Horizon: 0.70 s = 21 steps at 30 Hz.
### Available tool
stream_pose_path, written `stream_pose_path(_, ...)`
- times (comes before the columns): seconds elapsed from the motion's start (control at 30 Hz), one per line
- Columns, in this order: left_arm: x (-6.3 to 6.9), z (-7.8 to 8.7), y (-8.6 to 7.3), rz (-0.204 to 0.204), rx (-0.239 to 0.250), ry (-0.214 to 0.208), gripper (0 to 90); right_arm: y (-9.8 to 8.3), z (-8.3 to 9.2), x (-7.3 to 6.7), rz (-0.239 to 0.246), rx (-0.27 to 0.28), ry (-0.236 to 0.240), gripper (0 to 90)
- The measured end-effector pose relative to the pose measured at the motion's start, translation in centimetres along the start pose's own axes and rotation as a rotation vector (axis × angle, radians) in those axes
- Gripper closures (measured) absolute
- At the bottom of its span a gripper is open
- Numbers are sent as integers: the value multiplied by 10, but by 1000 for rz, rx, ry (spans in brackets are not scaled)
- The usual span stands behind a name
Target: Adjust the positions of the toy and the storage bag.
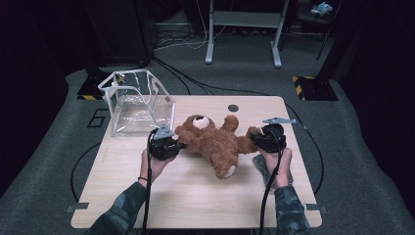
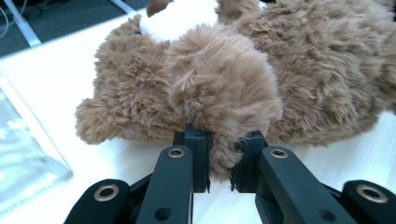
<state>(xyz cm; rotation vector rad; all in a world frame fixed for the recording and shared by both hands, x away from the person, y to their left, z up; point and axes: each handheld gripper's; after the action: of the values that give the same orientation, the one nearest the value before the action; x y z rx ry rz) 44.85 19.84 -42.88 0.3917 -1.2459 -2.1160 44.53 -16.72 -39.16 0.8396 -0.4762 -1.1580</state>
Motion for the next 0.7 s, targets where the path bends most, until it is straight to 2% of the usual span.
stream_pose_path(0.2, -12, 0, 29, -35, 17, 16, 800, 13, 23, -10, 31, 66, -30, 819)
stream_pose_path(0.27, -16, -2, 35, -37, 15, 9, 800, 16, 32, -13, 41, 86, -43, 818)
stream_pose_path(0.4, -23, -10, 47, -42, 3, 1, 800, 17, 39, -18, 57, 101, -62, 818)
stream_pose_path(0.63, -31, -19, 51, -45, -17, -2, 800, 12, 53, -31, 89, 121, -84, 819)
stream_pose_path(0.7, -34, -22, 50, -36, -29, -9, 800, 6, 55, -42, 126, 114, -83, 819)
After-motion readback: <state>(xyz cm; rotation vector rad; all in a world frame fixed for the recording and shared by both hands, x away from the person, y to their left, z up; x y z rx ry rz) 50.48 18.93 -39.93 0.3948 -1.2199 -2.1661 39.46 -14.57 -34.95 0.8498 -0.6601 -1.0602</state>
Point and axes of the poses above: each handheld gripper's, and its own axes: z roughly backward along the jaws, y roughly out of its top, x roughly to its right, and after that the axes turned 3 degrees about -y, right-handed
